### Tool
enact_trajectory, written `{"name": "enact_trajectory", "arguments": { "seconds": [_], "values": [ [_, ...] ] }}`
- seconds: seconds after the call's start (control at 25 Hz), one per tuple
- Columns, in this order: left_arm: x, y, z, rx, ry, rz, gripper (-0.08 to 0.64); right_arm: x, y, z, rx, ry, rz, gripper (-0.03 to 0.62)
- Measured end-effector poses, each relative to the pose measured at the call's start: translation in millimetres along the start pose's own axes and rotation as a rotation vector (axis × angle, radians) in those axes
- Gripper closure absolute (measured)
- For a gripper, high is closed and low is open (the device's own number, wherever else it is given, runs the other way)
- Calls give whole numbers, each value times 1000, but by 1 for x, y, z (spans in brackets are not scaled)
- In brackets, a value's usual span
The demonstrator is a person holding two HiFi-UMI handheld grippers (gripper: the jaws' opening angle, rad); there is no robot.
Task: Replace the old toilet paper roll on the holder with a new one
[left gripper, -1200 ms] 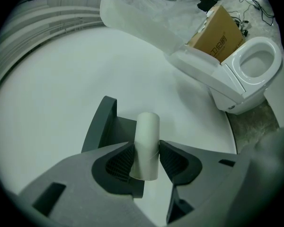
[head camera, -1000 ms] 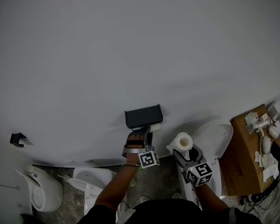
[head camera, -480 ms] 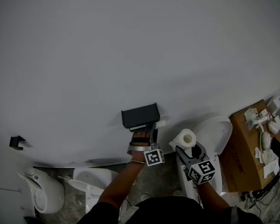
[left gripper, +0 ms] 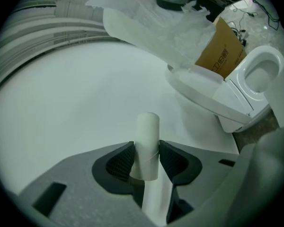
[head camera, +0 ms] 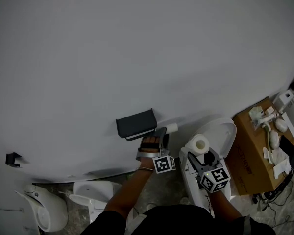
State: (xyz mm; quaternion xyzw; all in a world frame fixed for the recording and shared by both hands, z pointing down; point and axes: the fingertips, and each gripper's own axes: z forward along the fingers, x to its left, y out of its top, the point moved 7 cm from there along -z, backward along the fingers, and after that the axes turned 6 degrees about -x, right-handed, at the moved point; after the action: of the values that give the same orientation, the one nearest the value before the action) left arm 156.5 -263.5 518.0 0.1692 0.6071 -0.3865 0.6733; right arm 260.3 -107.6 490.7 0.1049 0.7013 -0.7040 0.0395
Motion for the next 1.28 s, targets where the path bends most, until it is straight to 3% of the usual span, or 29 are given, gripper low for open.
{"name": "enact_trajectory", "arguments": {
  "seconds": [0.16,0.32,0.44,0.64,0.92,1.12,1.28],
  "values": [
    [5,9,-4,-37,28,-84,396,-11,-2,-9,10,-33,1,321],
    [17,13,-15,-100,76,-220,396,-16,-2,-12,9,-53,-2,321],
    [26,13,-24,-142,102,-366,397,-18,-3,-13,9,-56,-4,320],
    [44,6,-45,-253,142,-676,400,-14,-3,-11,8,-49,-3,321],
    [57,-9,-75,-316,214,-954,400,-1,-11,-12,20,-24,7,320],
    [67,-17,-101,-365,259,-1104,400,9,-11,-11,13,-2,2,321],
    [65,-26,-116,-356,272,-1139,400,19,-14,-7,7,17,8,321]
  ]
}}
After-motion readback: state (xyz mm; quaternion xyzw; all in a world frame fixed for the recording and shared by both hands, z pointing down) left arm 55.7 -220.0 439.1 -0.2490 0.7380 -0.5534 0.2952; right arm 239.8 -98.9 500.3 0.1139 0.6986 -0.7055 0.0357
